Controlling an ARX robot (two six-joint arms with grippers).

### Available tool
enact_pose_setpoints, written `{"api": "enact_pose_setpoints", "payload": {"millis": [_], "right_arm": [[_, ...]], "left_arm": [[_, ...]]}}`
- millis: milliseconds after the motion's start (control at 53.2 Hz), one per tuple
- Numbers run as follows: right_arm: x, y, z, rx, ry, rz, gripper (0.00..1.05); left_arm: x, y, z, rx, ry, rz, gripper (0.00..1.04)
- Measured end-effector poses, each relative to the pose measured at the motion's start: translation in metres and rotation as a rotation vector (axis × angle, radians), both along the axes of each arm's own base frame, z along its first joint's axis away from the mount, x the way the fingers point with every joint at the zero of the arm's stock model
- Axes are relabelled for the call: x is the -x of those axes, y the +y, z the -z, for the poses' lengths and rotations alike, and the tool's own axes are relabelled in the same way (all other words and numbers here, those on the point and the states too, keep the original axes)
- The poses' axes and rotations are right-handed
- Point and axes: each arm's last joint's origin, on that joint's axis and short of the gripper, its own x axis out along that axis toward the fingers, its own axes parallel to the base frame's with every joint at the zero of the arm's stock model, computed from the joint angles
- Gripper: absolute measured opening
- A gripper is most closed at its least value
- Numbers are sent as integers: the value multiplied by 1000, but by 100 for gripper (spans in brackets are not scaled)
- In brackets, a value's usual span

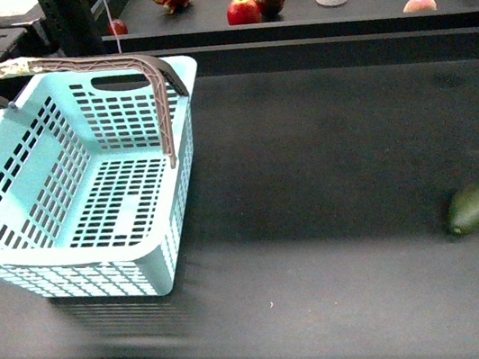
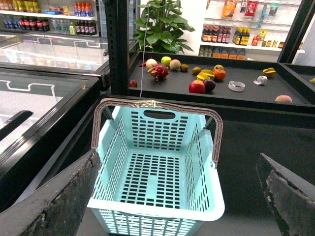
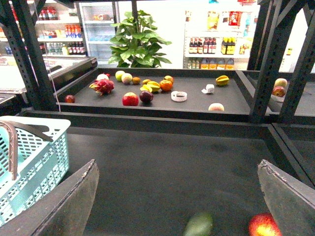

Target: Pick mango with right arm and hold basket with left

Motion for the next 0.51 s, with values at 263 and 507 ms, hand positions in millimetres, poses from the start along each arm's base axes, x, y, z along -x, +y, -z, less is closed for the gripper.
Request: {"api": "enact_pose_setpoints", "payload": {"millis": [263,507], "right_arm": [[0,0,0,0,0,0,96],[0,0,0,0,0,0,96]], "left_arm": [[0,0,0,0,0,0,97],[0,0,0,0,0,0,97]]}}
